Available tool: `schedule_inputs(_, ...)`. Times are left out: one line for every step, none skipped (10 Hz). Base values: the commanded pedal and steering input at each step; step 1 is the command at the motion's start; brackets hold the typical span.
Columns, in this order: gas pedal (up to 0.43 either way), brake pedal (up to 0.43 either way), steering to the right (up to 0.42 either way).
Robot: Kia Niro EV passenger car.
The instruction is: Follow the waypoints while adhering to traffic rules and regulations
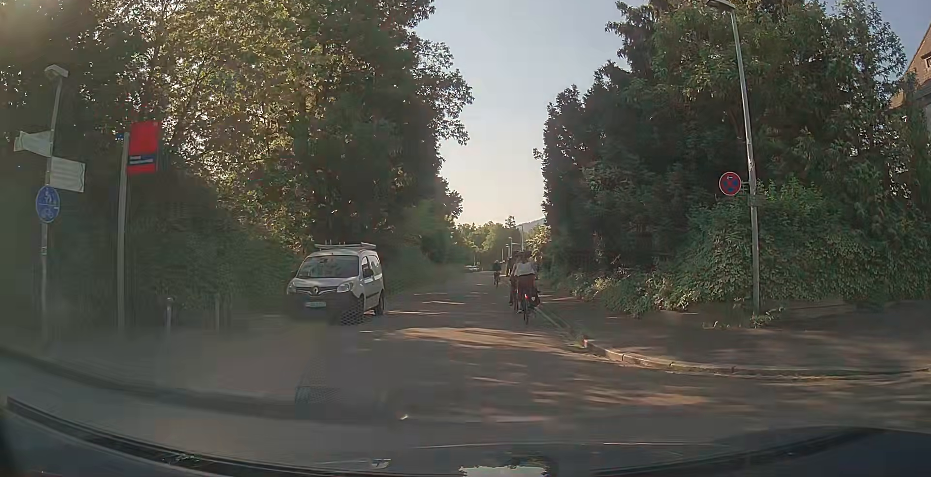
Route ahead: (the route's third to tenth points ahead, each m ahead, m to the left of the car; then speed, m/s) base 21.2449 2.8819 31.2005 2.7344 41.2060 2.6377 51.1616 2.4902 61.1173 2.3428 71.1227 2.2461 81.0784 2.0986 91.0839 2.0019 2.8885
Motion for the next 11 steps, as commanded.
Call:
schedule_inputs(0.118, 0.0, -0.004)
schedule_inputs(0.138, 0.0, -0.005)
schedule_inputs(0.138, 0.0, -0.005)
schedule_inputs(0.138, 0.0, -0.006)
schedule_inputs(0.138, 0.0, -0.009)
schedule_inputs(0.138, 0.0, -0.011)
schedule_inputs(0.138, 0.0, -0.012)
schedule_inputs(0.138, 0.0, -0.012)
schedule_inputs(0.138, 0.0, -0.012)
schedule_inputs(0.138, 0.0, -0.012)
schedule_inputs(0.138, 0.0, -0.01)
